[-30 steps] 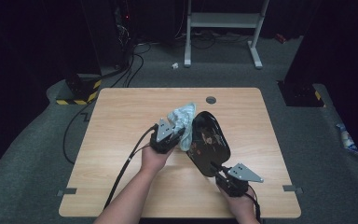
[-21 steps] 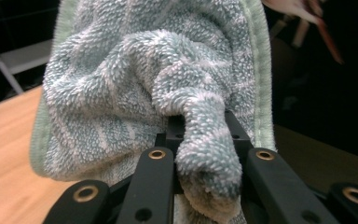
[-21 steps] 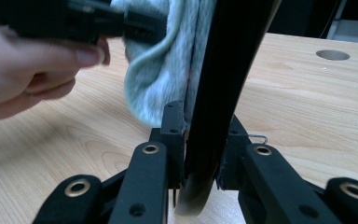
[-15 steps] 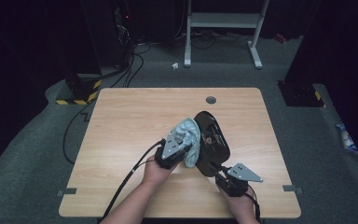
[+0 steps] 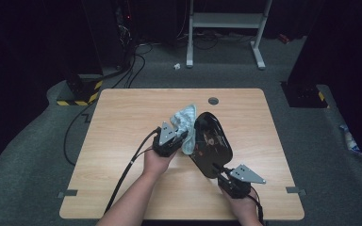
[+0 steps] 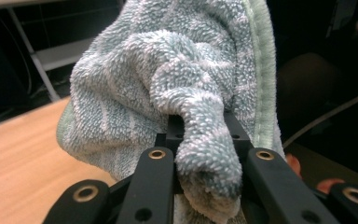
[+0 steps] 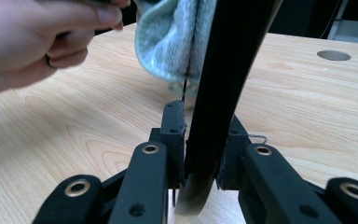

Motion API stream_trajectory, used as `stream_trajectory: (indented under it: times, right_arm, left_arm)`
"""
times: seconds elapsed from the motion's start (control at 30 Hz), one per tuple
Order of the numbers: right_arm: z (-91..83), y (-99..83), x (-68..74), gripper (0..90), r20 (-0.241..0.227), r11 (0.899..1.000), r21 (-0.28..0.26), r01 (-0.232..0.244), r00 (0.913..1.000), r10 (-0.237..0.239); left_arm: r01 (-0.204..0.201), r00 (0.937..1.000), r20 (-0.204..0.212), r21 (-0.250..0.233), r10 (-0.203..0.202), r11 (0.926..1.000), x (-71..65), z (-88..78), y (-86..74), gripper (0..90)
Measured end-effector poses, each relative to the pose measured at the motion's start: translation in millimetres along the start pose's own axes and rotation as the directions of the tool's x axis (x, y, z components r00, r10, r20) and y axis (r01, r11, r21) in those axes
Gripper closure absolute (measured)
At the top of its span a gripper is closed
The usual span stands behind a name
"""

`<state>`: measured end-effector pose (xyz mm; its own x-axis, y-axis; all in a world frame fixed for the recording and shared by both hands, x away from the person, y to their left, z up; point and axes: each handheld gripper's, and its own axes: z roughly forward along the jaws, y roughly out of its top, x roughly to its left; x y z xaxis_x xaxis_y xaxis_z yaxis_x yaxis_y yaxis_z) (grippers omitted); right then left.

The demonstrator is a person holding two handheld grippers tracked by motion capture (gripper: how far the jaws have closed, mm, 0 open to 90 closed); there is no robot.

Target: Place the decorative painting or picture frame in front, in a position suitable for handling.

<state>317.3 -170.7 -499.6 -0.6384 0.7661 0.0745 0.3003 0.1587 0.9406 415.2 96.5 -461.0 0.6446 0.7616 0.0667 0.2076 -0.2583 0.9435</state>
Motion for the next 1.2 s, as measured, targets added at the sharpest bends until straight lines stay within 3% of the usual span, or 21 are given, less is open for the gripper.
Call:
stream_trajectory:
  times: [0.27,0.43,0.57,0.77,0.83,0.97,1.07,1.2]
  right_arm:
    - [0.1,0.0,0.3,76.2,0.003,1.000,-0.001,-0.003,1.0000,0.003]
    - [0.5,0.0,0.7,75.6,0.007,1.000,-0.001,-0.003,1.0000,0.003]
    - [0.5,0.0,0.4,75.5,0.014,1.000,-0.002,-0.005,0.9999,0.005]
    - [0.3,0.0,-0.1,76.4,0.018,1.000,-0.005,-0.003,0.9998,0.003]
    - [0.4,0.1,0.2,77.0,0.018,1.000,-0.004,0.000,0.9998,0.000]
    - [1.0,0.1,0.6,77.4,0.020,1.000,0.001,0.003,0.9998,-0.003]
    - [1.3,-0.2,0.1,77.4,0.021,1.000,0.003,0.001,0.9998,-0.001]
    - [1.7,-0.3,-0.5,77.3,0.019,1.000,0.003,-0.005,0.9998,0.005]
  left_arm:
    - [-0.030,0.9991,0.031,0.064,0.028,0.9975,-12.9,4.0,-24.2,78.0]
    - [-0.028,0.9985,0.050,0.111,0.022,0.9934,-16.2,9.4,-39.0,78.1]
    - [-0.033,0.9968,0.077,0.183,0.019,0.9826,-20.2,16.6,-52.9,78.0]
    - [-0.041,0.9942,0.106,0.219,0.018,0.9749,-23.5,16.0,-54.5,78.2]
    - [-0.041,0.9941,0.107,0.214,0.019,0.9761,-23.5,13.8,-52.1,78.3]
    - [-0.017,0.9952,0.098,0.166,0.001,0.9860,-21.1,8.4,-41.2,78.2]
    - [-0.003,0.9957,0.093,0.100,-0.006,0.9950,-19.3,1.5,-24.2,78.2]
    - [-0.005,0.9963,0.086,0.045,0.001,0.9990,-18.4,-4.1,-3.6,78.1]
